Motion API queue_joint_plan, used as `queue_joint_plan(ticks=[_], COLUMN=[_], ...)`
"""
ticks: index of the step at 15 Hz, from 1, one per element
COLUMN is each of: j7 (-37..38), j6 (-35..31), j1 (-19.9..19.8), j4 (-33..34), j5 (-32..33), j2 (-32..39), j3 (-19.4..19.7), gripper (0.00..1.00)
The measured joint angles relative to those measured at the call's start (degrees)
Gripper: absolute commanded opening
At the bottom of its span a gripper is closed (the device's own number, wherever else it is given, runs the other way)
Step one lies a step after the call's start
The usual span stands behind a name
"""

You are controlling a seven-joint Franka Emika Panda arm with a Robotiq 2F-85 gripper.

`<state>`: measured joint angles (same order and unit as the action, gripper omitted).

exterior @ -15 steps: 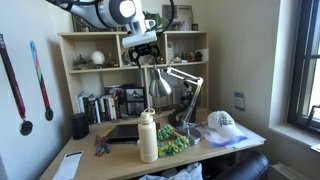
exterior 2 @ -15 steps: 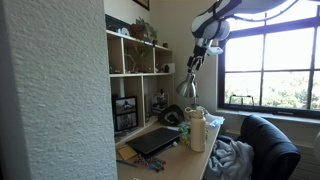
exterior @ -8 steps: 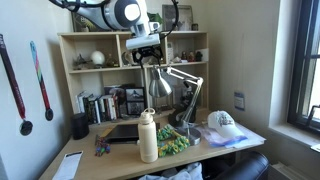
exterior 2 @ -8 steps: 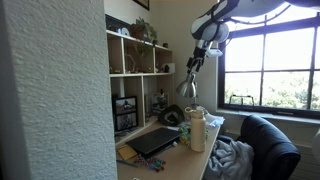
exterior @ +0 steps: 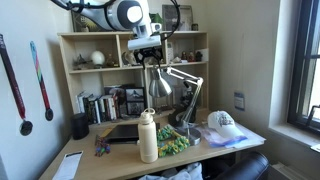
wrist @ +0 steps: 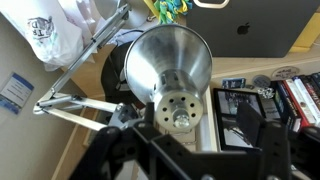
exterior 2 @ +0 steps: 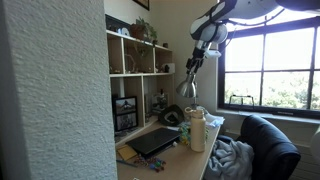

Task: Twist the knob on the lamp head

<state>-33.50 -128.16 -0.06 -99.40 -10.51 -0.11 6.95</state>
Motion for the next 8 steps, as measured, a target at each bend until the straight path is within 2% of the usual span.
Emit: queue_joint_plan(ticks=[6,8], j7=[0.1,0.1], j6=[0.0,0.0], j1=[-0.4,-0.8], j4=[1.4,2.0], j5=[0.0,0.0], j2=[0.9,1.2], j3=[-0.5,-0.5], gripper=[0.06,0.0])
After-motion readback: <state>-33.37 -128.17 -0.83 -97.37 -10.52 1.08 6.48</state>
